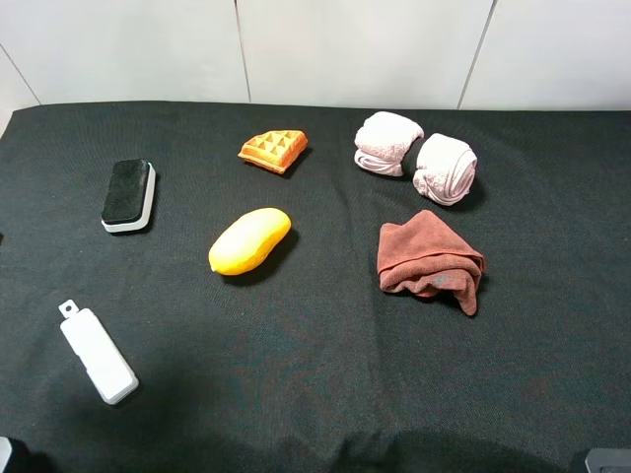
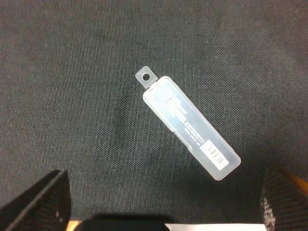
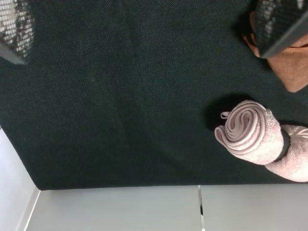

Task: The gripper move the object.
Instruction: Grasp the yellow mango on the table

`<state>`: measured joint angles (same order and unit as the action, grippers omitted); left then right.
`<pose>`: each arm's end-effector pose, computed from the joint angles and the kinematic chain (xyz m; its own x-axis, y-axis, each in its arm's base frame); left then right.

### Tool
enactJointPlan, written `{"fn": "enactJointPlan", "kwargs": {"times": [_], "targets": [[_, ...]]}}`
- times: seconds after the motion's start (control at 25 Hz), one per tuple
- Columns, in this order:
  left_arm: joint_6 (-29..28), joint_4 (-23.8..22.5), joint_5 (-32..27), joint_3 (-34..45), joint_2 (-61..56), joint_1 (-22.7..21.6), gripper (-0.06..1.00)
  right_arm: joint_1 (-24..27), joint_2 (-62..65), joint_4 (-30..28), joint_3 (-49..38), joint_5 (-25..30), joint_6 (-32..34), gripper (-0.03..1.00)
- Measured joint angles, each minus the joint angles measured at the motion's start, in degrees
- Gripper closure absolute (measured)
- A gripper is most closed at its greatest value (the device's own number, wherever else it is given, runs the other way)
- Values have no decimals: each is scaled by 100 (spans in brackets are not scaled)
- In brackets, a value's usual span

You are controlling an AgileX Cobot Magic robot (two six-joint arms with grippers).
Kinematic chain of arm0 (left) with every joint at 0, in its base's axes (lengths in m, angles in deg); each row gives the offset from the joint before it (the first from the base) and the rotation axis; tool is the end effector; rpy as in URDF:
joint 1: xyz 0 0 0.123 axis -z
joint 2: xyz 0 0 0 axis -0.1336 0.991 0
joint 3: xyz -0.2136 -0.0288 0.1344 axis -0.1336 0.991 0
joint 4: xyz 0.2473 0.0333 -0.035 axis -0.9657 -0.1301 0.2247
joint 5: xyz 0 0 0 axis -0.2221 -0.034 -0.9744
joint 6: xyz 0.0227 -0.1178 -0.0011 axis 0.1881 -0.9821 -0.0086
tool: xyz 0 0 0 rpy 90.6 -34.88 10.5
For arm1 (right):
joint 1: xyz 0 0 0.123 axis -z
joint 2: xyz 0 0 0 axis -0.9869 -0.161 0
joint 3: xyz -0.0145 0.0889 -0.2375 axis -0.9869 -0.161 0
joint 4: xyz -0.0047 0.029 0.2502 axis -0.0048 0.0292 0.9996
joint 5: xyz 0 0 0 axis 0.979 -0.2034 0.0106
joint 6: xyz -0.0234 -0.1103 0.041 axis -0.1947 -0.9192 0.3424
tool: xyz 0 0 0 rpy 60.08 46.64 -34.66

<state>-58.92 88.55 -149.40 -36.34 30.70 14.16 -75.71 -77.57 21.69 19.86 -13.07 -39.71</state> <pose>0.1752 -0.0177 0.2256 -0.9371 -0.0769 -0.3405 -0.0654 0.9968 -0.0451 0.0535 -0.0035 0.2685 -0.4140 0.0241 -0.9099 0.0733 0.9973 -0.0069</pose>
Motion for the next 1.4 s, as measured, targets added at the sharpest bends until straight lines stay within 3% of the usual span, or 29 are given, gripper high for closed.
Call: {"fn": "enactJointPlan", "kwargs": {"times": [0.56, 1.0, 1.24, 1.4], "targets": [[157, 209, 461, -23, 754, 0, 11, 0, 0, 0, 0, 0, 0, 27], [822, 1045, 1332, -34, 1625, 0, 11, 0, 0, 0, 0, 0, 0, 27], [1269, 1576, 1466, -379, 2176, 6, 11, 0, 0, 0, 0, 0, 0, 27], [1429, 1605, 1566, -678, 2399, 155, 11, 0, 0, 0, 0, 0, 0, 27]]}}
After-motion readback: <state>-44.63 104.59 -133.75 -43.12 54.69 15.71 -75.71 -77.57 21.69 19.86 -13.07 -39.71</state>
